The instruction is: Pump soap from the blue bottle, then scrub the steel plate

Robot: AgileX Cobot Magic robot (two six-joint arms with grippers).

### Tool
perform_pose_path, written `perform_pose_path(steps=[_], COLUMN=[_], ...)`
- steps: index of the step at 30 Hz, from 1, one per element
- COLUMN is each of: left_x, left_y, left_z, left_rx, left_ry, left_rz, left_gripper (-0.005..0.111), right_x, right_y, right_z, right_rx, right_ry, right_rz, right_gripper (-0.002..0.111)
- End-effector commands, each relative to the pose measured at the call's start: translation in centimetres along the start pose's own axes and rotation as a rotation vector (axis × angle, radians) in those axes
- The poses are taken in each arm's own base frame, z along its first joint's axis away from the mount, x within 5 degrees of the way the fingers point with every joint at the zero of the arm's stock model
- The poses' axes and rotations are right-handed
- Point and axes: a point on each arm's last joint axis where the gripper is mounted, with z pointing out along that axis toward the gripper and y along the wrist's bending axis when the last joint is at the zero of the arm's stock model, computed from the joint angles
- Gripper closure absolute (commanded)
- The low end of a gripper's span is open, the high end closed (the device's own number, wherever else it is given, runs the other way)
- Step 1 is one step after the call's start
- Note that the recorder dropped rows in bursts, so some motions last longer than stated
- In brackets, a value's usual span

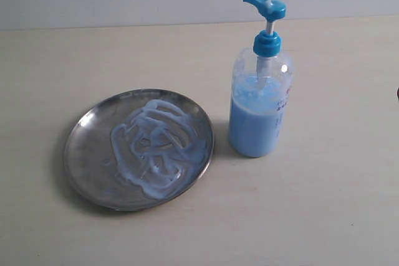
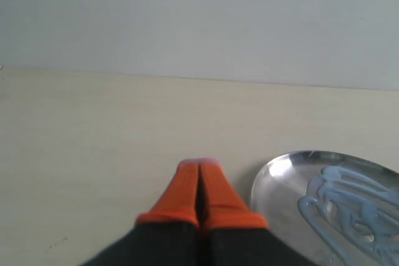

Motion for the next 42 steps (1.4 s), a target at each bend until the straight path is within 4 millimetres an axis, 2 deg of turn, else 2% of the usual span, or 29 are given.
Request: perform_pose_path(steps=[1,4,34,42], left_x=[0.7,1.1,1.0,1.0], left_y=[0.1,0.2,0.1,0.1], left_z=[0.0,-0.1,-0.1,-0.1], left_rx=[-0.011,-0.015,-0.015,-0.015], left_ry=[0.062,0.104,0.103,0.103], left_rz=[0.015,0.017,0.017,0.017], left_gripper=[0.107,0.107,0.107,0.107], right_x=[0.0,0.0,0.1,1.3], right_y=[0.0,0.0,0.1,-1.0], right_z=[0.0,0.0,0.0,-1.0], right_rx=[0.001,0.001,-0.010,0.159], right_ry=[-0.007,-0.007,-0.002,0.017], right_rz=[0.003,0.003,0.036,0.101], right_gripper=[0.108,0.108,0.108,0.108])
